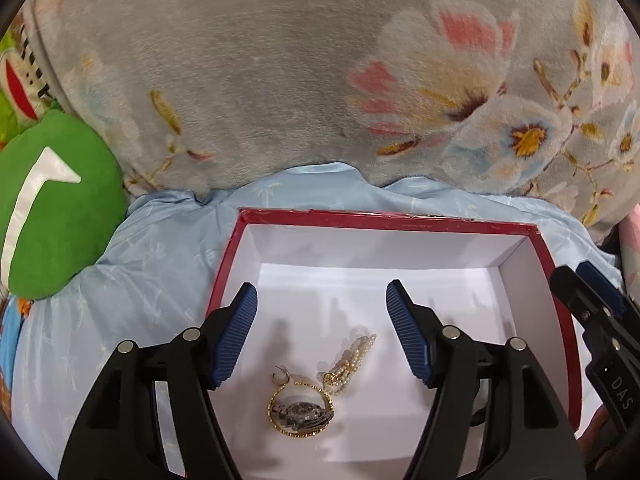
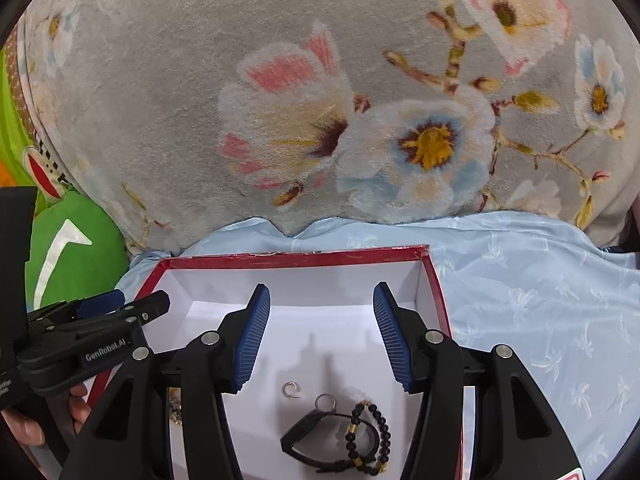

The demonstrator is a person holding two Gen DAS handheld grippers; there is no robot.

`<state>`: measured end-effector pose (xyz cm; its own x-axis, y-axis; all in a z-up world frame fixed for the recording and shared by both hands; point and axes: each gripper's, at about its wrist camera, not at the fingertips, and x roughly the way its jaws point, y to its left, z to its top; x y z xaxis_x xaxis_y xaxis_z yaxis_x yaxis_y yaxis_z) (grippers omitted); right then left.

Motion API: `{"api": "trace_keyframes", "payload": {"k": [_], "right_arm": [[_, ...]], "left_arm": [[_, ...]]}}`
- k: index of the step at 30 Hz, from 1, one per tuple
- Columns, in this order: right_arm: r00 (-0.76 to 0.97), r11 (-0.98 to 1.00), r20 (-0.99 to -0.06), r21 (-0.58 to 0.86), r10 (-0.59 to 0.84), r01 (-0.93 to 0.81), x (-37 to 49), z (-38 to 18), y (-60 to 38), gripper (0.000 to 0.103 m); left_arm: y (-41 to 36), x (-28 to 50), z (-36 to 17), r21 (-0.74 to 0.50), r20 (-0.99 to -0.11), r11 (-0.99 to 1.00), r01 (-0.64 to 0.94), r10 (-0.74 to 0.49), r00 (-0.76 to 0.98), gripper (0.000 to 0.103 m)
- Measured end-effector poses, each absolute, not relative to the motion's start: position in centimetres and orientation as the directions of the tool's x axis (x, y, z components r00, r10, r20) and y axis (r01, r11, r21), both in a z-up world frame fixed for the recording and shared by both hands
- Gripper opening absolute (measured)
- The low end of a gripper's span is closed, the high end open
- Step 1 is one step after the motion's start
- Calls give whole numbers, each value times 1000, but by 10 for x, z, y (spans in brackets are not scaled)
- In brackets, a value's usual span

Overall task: Organize jewelry
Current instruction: 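Carry both hoop earrings into the red box and open both tools, then lift both open tools out of the red box toward the last earrings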

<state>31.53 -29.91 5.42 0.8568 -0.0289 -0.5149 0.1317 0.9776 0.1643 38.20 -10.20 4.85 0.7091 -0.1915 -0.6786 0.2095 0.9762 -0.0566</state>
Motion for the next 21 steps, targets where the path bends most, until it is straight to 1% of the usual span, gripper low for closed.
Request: {"api": "trace_keyframes", "payload": {"k": [5,7,8,10,12,14,17,19,21], "right_arm": [[852,974,-524,188,-6,123,289,51,-297,57],[847,977,-532,179,-2,115,277,48,-291,57],[845,979,-535,170,-5,114,271,45,-288,57],[839,982,-544,156,-1,102,258,41,-279,57],[835,985,-551,143,-1,96,244,36,-272,57],[825,987,-564,132,1,89,228,31,-265,57],[813,987,-581,136,9,86,209,24,-258,56],[807,986,-590,147,20,82,198,21,-255,56],[804,985,-595,152,23,84,189,19,-252,57]], "left_arm": [[-82,373,52,-74,-675,982,176,-179,716,65],[-71,369,55,-88,-673,983,160,-177,718,68],[-67,367,57,-96,-671,984,153,-178,719,71],[-56,360,63,-113,-665,984,139,-178,725,72],[-47,350,67,-119,-658,983,139,-183,730,75],[-40,341,70,-120,-654,983,141,-185,733,76],[-28,325,73,-155,-653,975,160,-223,724,76],[-24,311,76,-187,-637,963,194,-269,722,76],[-24,296,80,-188,-625,954,236,-301,720,76]]}}
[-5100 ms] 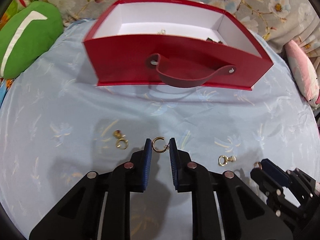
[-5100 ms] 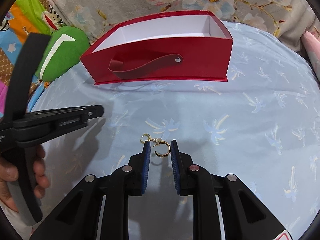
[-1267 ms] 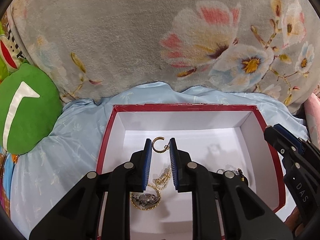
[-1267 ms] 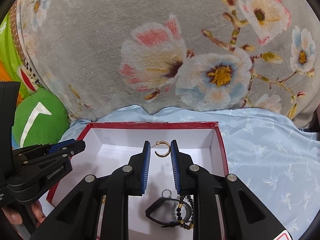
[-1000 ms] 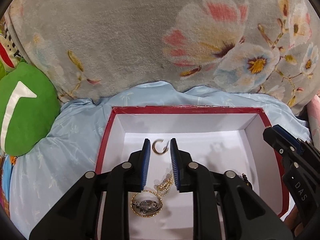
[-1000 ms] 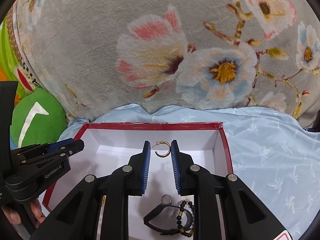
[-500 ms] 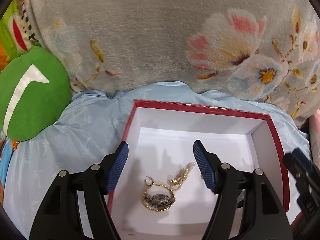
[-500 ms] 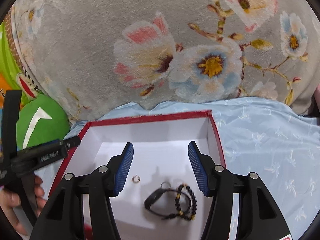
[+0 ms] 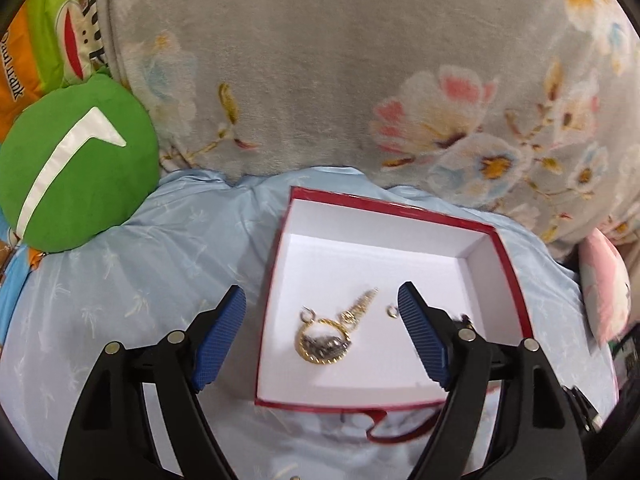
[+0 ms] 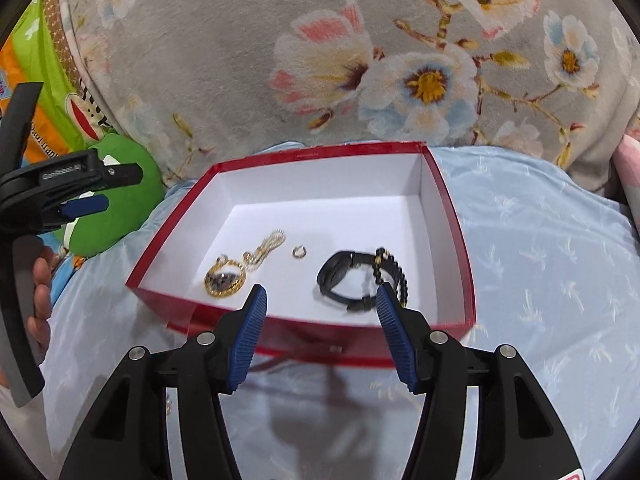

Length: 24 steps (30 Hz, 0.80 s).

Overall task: Organize jewelry
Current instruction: 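Lift both open tools out of the red box toward the last earrings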

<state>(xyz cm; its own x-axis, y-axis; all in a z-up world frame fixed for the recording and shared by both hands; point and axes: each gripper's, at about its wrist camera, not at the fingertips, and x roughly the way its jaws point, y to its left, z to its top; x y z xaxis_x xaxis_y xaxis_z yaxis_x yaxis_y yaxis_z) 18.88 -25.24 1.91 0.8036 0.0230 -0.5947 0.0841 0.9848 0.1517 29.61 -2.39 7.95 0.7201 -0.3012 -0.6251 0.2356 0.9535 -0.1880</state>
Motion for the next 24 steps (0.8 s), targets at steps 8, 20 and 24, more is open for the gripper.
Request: {"api": "trace_keyframes", "payload": {"k": [8,20,24], "right_arm": [[797,983,-604,156,16,99,173,17,-252,56],[761,991,-649,106,4,85,157,-5,-238,56],[718,991,-696,113,32,66,144,-27,-227,56]], "left_arm": [[-40,269,85,-200,-579,905,375,-417,701,76],[-19,235,58,-252,-578,868,429,-490,653,76],[-7,218,34,-223,-634,891,395,-441,636,76]]}}
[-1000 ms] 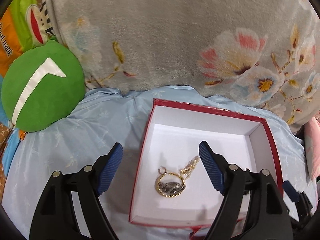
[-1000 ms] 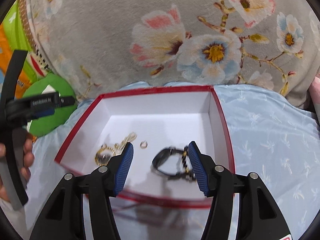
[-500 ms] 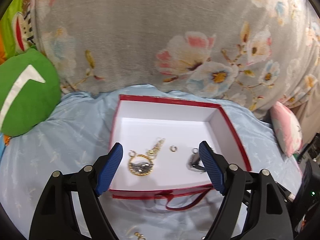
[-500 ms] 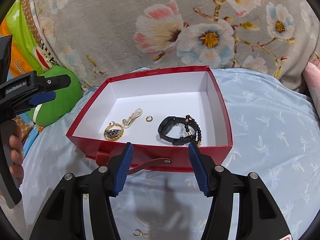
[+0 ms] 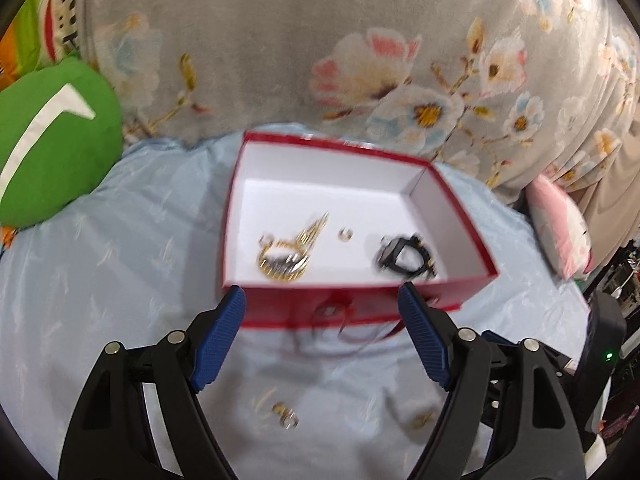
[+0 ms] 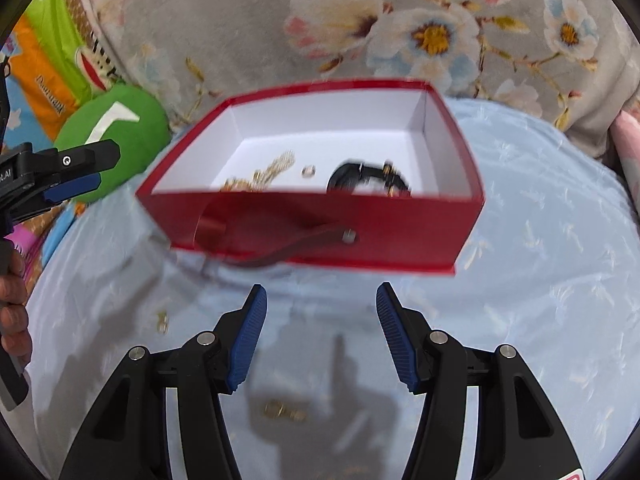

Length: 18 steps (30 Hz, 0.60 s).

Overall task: Organize jewelry
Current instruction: 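Lift both open tools out of the red box toward the last earrings, then grasp the pearl drop earring with the right tool while the left tool grasps the red-stone earring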

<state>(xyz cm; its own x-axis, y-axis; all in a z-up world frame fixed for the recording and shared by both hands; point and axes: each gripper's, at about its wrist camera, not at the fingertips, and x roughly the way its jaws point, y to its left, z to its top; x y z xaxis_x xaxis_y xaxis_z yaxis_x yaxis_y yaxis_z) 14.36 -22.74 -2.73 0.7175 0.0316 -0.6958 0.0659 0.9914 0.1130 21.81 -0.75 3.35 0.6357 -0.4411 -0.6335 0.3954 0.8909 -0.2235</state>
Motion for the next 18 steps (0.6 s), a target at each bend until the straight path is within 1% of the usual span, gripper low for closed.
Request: {"api": "trace_keyframes", "payload": {"k": [7,12,15,18], "right_arm": [[636,991,-769,124,68,43,124,-68,-207,56],[616,993,-785,112,65,37,119,-80,-199,57],[610,994,-790,106,62,36,119,-83,-197,55],[603,995,-795,96,59,29,120,-87,-194,48]], "left_arm": [[-4,200,-25,-166,-750,932,322,-331,572,76],[-7,198,-51,-153,-787,943,297,-298,540,76],[-11,198,-60,-138,-801,948,288,-278,530,75],[-17,199,-68,-109,-818,952,287,-250,518,71]]}}
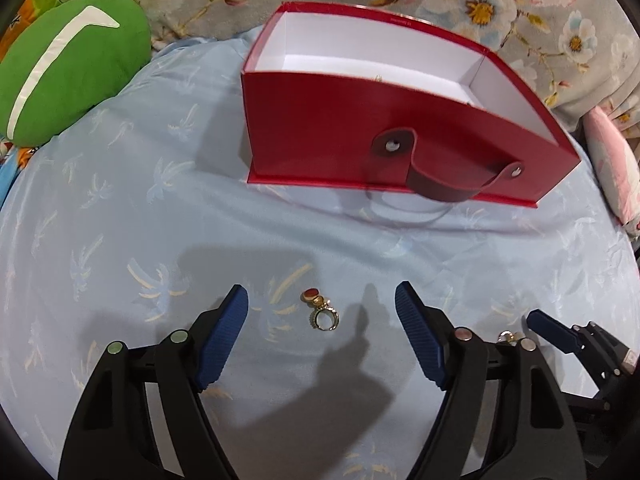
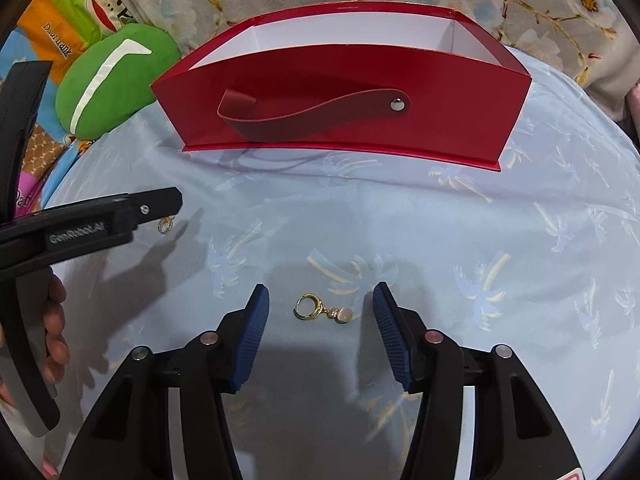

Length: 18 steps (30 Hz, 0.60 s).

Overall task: Organize jewelry
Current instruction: 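Grasp the pearl drop earring with the right tool while the left tool grasps the red-stone earring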

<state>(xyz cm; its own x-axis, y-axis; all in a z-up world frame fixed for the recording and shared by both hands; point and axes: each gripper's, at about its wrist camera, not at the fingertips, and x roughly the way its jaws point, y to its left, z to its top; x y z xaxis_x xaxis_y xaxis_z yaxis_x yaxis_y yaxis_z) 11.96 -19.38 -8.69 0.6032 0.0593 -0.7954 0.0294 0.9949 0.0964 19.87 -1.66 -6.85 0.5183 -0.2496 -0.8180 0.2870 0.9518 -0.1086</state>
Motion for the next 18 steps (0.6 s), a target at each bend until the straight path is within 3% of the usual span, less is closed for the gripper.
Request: {"api": "trace_keyframes", "payload": {"k": [3,7,13,16,18], "right_arm": [[602,997,-798,71,42,24,121,-89,-191,41],[605,999,-796,43,22,20,120,-90,-191,35],[603,999,-797,42,23,17,117,-89,-194,16],[601,999,-799,47,27,17,115,-89,-193,14],[600,998,-799,52,30,19,114,-88,-193,14]], "left_arm": [[-21,200,-79,-96,-842,954,284,-229,488,63],[-30,197,-80,-54,-841,954,296,-203,501,61],[-36,193,-78,-36,-844,950,310,-195,500,34],[-35,193,-76,-72,-851,944,323,-227,474,14],[-32,192,-75,-104,-851,939,327,-254,459,14]]}}
